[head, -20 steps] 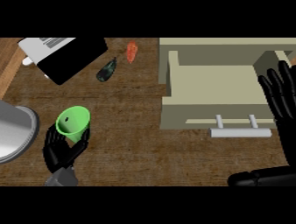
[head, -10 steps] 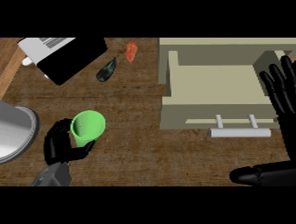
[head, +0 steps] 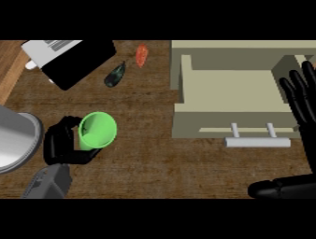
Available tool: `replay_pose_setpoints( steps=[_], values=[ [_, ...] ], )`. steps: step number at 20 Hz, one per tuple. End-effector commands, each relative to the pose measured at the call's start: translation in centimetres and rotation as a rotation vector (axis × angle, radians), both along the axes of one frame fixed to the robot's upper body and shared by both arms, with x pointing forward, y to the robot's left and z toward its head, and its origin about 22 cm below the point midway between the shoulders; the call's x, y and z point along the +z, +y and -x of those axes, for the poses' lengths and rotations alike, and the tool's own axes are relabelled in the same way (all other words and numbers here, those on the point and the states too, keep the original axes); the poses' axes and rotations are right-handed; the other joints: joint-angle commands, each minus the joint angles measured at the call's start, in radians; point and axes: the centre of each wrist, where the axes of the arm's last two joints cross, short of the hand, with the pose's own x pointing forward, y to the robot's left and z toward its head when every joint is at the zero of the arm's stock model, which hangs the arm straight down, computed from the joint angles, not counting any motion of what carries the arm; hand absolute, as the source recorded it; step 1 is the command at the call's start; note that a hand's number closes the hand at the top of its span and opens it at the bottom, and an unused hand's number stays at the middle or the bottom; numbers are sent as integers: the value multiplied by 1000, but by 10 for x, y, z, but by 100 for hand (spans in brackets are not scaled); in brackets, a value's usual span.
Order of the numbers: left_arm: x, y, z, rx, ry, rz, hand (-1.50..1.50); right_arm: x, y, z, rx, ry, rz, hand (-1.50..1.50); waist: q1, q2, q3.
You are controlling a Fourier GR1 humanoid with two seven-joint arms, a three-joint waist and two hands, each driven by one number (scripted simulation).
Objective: Pick up the cup, place it into the drawer and close the drawer
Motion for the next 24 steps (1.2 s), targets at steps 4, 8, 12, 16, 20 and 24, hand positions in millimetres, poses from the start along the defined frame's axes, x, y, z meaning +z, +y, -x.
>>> replay_pose_setpoints(
  steps=[4, 8, 12, 16, 20, 24],
  values=[
    [55, -20, -15, -199, -88, -46, 150, -1, 2, 4, -6, 21, 1, -150, 9, -4, 1],
    [87, -52, -22, -218, -119, -40, 150, -5, 7, -6, -10, 19, -5, -150, 4, -1, 0],
    [122, -60, -19, -257, -132, -25, 150, -5, -4, -1, 1, -6, 2, -150, 1, 0, 0],
    [182, -101, -41, -258, -157, -2, 150, -3, 2, 1, -8, 12, 16, -150, 0, -1, 0],
    [211, -120, -62, -262, -169, -49, 150, -10, 6, -17, -22, 2, 9, -150, -1, 2, 0],
    [237, -141, -69, -275, -168, -75, 150, -7, -14, 6, -9, -7, 13, -150, -9, 2, 0]
  ],
)
